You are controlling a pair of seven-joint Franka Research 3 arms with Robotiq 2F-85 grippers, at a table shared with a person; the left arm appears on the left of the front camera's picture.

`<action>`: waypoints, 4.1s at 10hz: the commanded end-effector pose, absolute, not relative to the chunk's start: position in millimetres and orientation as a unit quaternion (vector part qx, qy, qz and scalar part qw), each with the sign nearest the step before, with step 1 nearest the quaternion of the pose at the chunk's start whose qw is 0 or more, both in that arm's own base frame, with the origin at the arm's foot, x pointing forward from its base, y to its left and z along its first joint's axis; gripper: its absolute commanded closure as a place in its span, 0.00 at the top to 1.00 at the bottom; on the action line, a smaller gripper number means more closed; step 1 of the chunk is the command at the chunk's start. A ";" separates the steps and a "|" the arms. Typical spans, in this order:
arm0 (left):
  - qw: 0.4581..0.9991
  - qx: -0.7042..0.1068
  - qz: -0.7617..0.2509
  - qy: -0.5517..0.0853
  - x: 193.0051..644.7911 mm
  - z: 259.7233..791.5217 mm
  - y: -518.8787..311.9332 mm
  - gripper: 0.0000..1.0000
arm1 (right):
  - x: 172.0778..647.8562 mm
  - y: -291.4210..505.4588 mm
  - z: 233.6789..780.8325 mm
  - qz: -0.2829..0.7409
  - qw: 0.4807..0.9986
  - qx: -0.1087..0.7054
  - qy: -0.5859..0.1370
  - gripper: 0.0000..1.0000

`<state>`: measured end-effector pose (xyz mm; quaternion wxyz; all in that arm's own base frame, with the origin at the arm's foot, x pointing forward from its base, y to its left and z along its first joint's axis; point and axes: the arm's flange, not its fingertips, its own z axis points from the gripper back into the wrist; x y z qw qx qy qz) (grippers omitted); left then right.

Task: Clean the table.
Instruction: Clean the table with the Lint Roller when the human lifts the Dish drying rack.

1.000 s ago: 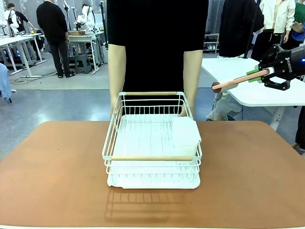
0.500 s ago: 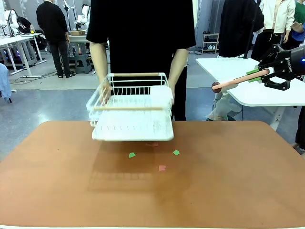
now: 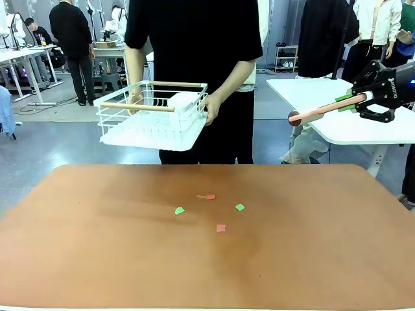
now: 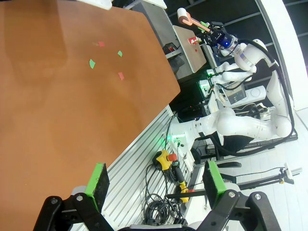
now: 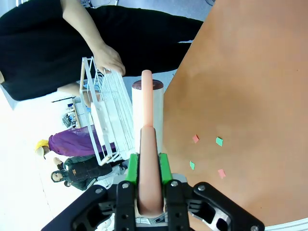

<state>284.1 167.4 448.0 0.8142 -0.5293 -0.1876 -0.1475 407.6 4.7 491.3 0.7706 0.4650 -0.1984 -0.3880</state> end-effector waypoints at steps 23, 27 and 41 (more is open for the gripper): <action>0.808 -0.534 -0.152 -0.195 281.5 448.6 166.6 1.00 | 537.5 74.1 388.2 0.029 0.936 0.352 -0.009 0.21; 0.808 -0.534 -0.152 -0.195 281.5 448.6 166.6 1.00 | 562.0 76.2 353.6 -0.004 0.941 0.337 0.011 0.21; 0.808 -0.534 -0.152 -0.195 281.5 448.6 166.6 1.00 | 590.7 140.9 289.2 -0.012 0.947 0.315 0.057 0.21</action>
